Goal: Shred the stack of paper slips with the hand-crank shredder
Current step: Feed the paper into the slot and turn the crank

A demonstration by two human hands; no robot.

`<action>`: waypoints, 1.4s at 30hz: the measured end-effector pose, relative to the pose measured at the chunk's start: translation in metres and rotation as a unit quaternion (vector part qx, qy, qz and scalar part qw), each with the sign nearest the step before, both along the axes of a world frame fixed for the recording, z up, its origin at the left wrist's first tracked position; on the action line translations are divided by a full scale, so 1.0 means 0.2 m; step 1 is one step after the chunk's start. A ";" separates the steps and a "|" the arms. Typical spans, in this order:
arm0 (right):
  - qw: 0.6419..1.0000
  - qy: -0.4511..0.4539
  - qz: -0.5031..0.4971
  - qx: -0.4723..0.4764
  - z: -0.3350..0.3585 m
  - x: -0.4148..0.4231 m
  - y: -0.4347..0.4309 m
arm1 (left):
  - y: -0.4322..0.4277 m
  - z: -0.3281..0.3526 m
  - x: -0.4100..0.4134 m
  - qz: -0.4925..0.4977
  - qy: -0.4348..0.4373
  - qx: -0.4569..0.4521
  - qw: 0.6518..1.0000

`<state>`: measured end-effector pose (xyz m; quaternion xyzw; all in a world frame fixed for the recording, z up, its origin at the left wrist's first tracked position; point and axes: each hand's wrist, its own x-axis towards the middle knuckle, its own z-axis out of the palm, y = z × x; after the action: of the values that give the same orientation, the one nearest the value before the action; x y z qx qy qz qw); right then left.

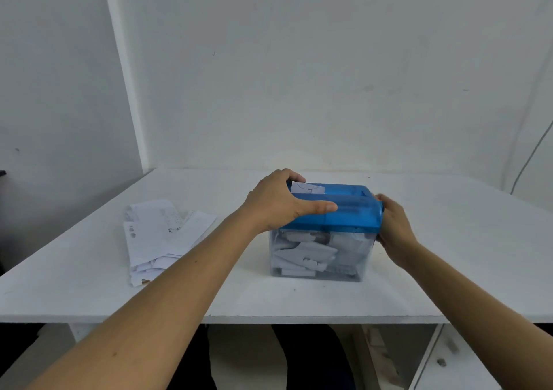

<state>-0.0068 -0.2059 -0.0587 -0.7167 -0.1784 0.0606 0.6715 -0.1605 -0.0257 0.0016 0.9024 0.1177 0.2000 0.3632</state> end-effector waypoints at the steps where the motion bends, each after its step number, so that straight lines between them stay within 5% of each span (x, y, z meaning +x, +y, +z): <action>1: 1.000 -0.001 0.002 -0.019 -0.02 -0.01 -0.01 | 0.00 -0.01 0.00 0.002 -0.003 0.000 1.000; 11: 0.976 0.004 0.140 -0.169 -0.02 -0.19 -0.33 | 0.01 -0.01 0.02 0.011 0.010 0.012 1.000; 17: 0.927 -0.141 0.238 -0.255 0.24 -0.27 -0.50 | -0.02 0.02 0.00 0.023 0.031 0.021 0.999; 24: 0.961 -0.202 0.125 -0.140 0.47 -0.13 -0.33 | -0.01 0.01 0.00 0.018 0.029 0.002 0.999; 29: 0.986 -0.141 0.022 -0.081 0.41 0.04 -0.11 | -0.02 0.01 -0.01 0.009 0.019 -0.005 1.000; 36: 0.953 -0.062 0.071 -0.288 0.23 0.11 -0.08 | -0.02 0.02 -0.01 0.002 0.014 -0.009 1.000; 42: 0.920 -0.022 0.162 -0.357 0.17 0.11 -0.17 | -0.02 0.01 0.00 0.011 0.018 0.008 1.000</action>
<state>0.0156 -0.2399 -0.0246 -0.8715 -0.2731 0.2120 0.3476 -0.1615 -0.0290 0.0044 0.9073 0.1329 0.1889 0.3515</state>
